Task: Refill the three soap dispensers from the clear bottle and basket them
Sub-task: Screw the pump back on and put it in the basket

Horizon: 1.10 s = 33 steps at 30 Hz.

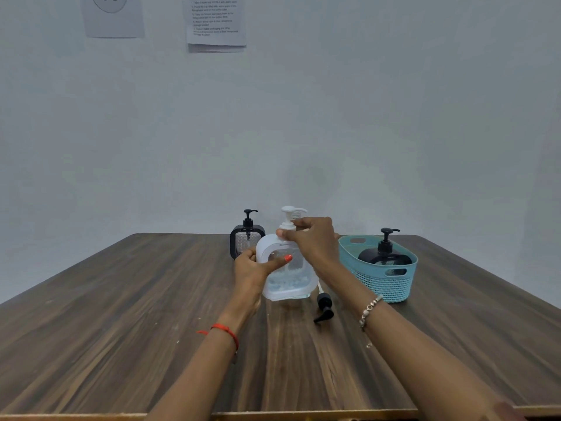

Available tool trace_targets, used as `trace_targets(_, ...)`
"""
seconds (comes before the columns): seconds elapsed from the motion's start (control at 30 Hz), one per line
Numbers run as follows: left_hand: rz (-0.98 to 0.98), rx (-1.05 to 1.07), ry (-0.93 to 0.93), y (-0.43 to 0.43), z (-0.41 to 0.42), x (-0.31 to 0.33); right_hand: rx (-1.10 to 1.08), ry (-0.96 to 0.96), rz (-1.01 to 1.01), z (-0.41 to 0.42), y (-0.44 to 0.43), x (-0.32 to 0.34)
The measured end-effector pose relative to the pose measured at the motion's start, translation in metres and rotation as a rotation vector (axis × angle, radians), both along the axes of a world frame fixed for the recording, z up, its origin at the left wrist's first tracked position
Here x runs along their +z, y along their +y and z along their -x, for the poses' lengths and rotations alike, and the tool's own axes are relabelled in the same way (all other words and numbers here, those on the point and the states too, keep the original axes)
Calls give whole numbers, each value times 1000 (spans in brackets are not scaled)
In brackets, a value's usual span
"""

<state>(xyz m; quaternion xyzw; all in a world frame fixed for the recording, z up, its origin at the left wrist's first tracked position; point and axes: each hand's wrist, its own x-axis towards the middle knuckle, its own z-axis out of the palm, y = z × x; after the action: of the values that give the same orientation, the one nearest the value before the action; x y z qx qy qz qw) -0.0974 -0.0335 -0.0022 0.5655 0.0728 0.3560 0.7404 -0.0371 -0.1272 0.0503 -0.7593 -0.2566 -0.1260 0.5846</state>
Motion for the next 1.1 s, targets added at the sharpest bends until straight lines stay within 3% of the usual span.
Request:
trace_targets(0.17,25,-20,9,-2,-3,-5,-59,-29,17,4,-5,-3)
trace_targets(0.63,14,-69,-33,-9,-11,-1,276,128,-63,-18,-54,-12)
trace_targets(0.83,-11,-83,-51,-30,-23,-4,250,204,-67,-30,-83,-37)
trace_targets(1.1,-139,-141,-81,-65,-43,6,209,143,-74,-48,-121,-29)
